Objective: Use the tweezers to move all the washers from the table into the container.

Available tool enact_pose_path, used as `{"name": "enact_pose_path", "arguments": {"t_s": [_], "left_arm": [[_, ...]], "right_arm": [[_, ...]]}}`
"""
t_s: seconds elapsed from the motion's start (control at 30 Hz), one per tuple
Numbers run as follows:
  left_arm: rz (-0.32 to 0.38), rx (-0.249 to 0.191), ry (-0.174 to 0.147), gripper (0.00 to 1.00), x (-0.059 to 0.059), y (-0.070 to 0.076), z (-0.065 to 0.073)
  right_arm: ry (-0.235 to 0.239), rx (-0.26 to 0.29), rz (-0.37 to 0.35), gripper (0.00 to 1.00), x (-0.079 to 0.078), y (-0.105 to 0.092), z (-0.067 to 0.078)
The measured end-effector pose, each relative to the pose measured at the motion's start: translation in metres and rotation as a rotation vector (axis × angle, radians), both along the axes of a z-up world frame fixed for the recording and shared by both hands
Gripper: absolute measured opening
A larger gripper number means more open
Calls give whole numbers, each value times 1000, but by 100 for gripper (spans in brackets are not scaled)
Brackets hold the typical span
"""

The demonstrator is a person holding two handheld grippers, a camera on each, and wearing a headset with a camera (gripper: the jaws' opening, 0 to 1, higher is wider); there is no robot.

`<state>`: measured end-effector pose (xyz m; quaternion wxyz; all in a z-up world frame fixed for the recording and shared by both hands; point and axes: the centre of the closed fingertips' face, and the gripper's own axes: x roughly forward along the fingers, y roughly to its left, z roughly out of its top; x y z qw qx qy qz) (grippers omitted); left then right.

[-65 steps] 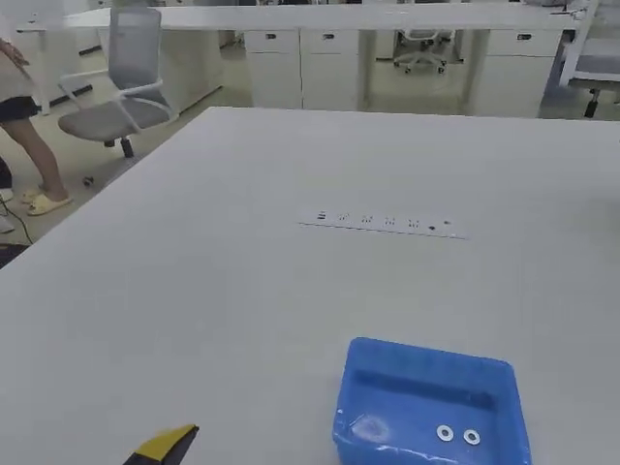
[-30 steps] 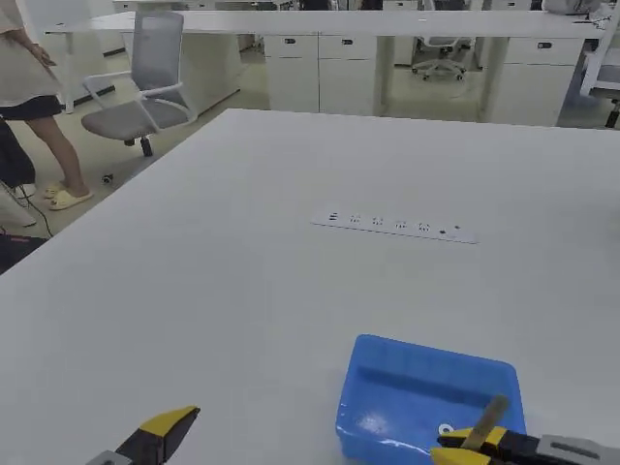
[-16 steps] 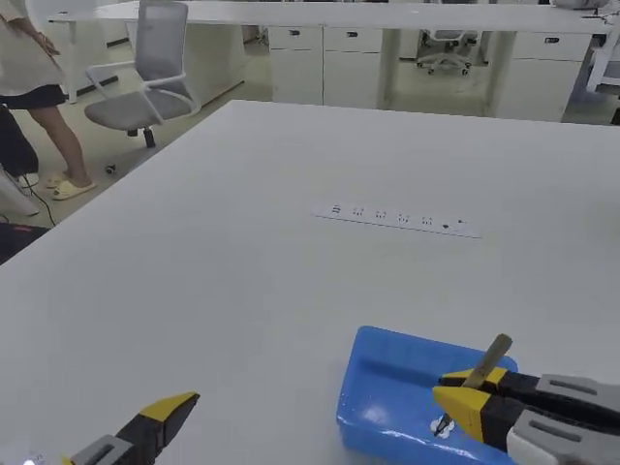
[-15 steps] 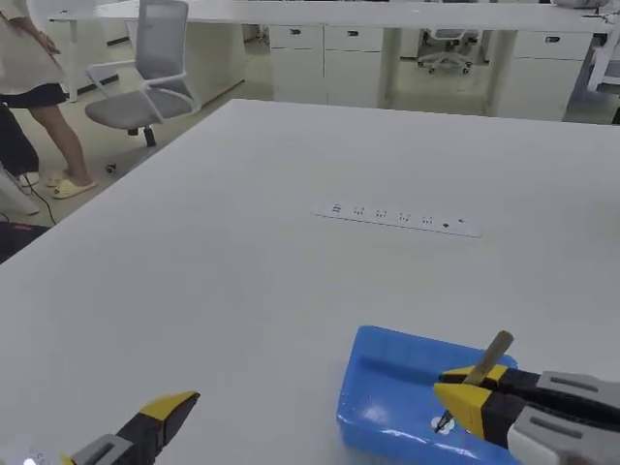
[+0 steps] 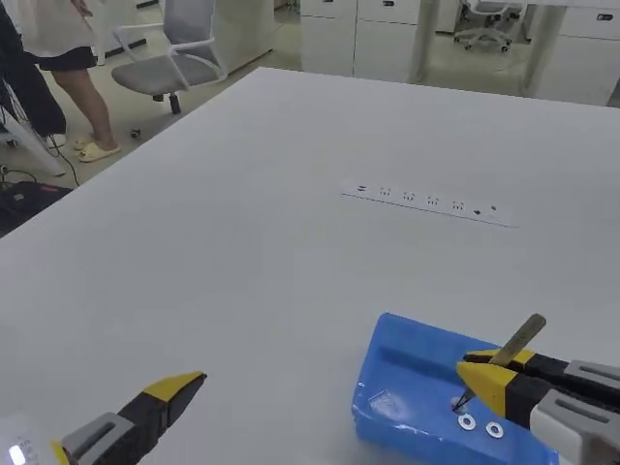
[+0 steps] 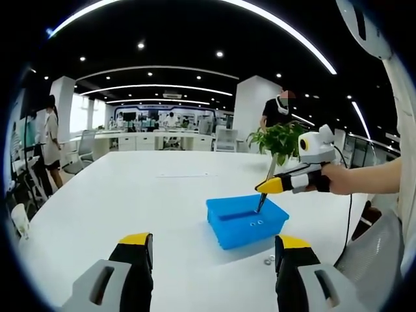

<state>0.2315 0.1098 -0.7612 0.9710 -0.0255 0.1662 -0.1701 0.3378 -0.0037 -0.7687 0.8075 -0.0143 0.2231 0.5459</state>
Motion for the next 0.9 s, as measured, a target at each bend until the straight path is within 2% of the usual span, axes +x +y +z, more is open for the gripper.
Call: {"name": "enact_pose_path", "arguments": {"t_s": [0.27,0.4,0.63,0.83,0.9], "left_arm": [[1,-3,-1,78,-1,1,0],[11,5,1,78,0,2,0],[11,7,10,78,1,1,-1],[10,11,17,78,2,1,-3],[10,10,19,78,2,1,-3]], "right_arm": [[14,15,-42,3,28,6,-10],[15,-13,-38,3,35,7,-22],[11,-75,-13,3,34,6,-44],[6,-107,7,3,32,7,-55],[-11,-136,18,3,31,6,-59]]}}
